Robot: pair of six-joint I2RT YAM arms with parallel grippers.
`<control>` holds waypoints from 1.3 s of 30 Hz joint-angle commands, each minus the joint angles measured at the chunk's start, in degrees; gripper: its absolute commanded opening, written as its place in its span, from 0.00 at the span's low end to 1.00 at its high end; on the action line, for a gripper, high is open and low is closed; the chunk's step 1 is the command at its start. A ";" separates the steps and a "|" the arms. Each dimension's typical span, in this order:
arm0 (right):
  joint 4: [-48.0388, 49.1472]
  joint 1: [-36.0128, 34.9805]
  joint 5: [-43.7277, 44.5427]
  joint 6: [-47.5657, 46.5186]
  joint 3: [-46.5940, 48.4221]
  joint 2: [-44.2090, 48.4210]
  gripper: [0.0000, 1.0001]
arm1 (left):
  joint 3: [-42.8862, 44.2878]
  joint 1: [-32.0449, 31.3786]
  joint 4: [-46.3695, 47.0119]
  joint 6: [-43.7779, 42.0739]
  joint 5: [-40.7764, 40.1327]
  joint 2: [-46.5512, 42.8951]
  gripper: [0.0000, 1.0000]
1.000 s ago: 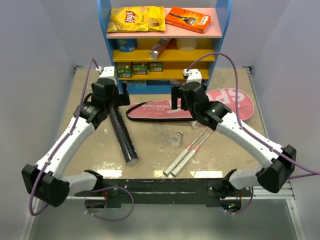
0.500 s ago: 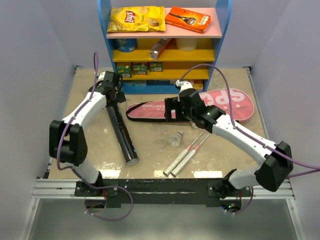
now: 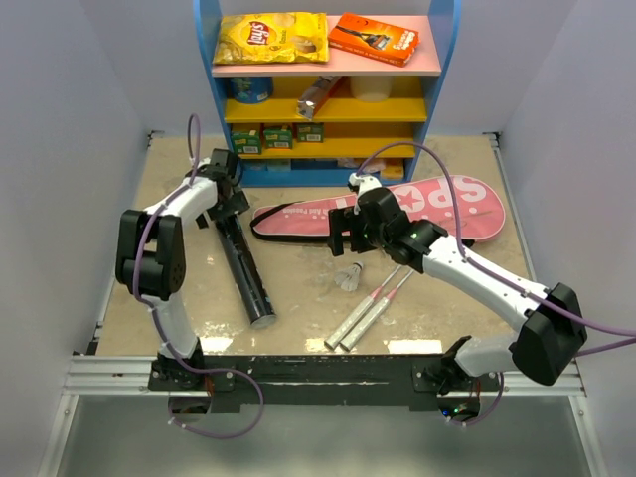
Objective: Pack up the badminton gear
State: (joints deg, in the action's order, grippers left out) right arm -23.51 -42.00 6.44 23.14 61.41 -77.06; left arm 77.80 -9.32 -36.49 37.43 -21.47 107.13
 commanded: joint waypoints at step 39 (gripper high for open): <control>-11.73 -0.01 3.85 -3.09 11.54 6.12 0.96 | -5.91 -0.34 11.00 -23.97 20.66 -27.06 0.00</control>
State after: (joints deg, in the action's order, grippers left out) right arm -30.79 -42.00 7.66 22.22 69.80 -75.53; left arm 70.50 -9.15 -28.01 20.82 -10.63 85.12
